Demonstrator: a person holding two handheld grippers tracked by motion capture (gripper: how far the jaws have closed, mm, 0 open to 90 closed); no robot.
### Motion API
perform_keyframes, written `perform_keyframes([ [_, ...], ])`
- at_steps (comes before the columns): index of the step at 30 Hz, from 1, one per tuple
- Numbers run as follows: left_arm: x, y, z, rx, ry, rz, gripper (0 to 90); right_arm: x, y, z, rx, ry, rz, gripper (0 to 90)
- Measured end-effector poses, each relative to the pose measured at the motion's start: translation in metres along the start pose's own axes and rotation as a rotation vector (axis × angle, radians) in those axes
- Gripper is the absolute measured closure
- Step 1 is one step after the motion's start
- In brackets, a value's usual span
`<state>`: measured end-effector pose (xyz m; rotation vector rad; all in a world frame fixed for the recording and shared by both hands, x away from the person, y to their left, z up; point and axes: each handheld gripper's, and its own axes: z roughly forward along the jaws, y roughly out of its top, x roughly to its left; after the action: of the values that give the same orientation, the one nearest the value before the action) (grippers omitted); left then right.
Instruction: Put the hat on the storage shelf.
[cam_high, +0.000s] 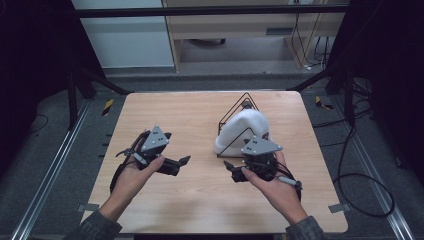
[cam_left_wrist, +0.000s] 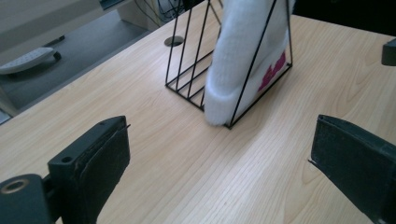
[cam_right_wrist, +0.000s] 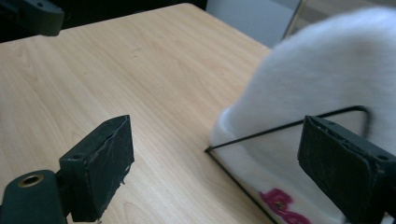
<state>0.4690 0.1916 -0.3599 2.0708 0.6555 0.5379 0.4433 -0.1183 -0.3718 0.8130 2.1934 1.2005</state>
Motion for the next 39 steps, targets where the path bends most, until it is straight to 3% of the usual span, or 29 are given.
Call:
perform_keyframes([
  [10,0.018,-0.041,-0.006,0.037,0.022,-0.042,4.7,0.023,-0.004,0.037,0.076,0.068,-0.036,12.1],
  [17,0.026,-0.084,0.001,0.08,0.025,-0.111,4.9,0.035,-0.016,0.065,0.16,0.113,-0.048,12.4],
  [19,0.028,-0.089,0.001,0.088,0.025,-0.118,4.9,0.036,-0.018,0.069,0.171,0.119,-0.053,12.4],
  [22,0.034,-0.111,0.005,0.119,0.042,-0.146,5.0,0.044,-0.025,0.082,0.208,0.145,-0.052,12.4],
  [23,0.034,-0.111,0.005,0.119,0.042,-0.146,5.1,0.044,-0.025,0.082,0.208,0.145,-0.052,12.4],
  [24,0.039,-0.122,0.006,0.126,0.044,-0.173,5.1,0.049,-0.029,0.091,0.227,0.161,-0.052,12.6],
  [27,0.045,-0.135,0.008,0.159,0.072,-0.182,5.2,0.053,-0.031,0.099,0.237,0.167,-0.057,13.1],
  [30,0.052,-0.145,0.008,0.182,0.098,-0.191,5.2,0.056,-0.034,0.111,0.238,0.178,-0.036,13.3],
  [32,0.06,-0.153,0.009,0.19,0.111,-0.225,5.3,0.057,-0.037,0.127,0.244,0.174,-0.001,13.5],
  [34,0.063,-0.155,0.009,0.202,0.119,-0.234,5.3,0.057,-0.038,0.131,0.245,0.169,0.008,13.5],
  [39,0.072,-0.159,0.012,0.191,0.145,-0.259,5.6,0.058,-0.043,0.156,0.246,0.153,0.086,13.8],
])
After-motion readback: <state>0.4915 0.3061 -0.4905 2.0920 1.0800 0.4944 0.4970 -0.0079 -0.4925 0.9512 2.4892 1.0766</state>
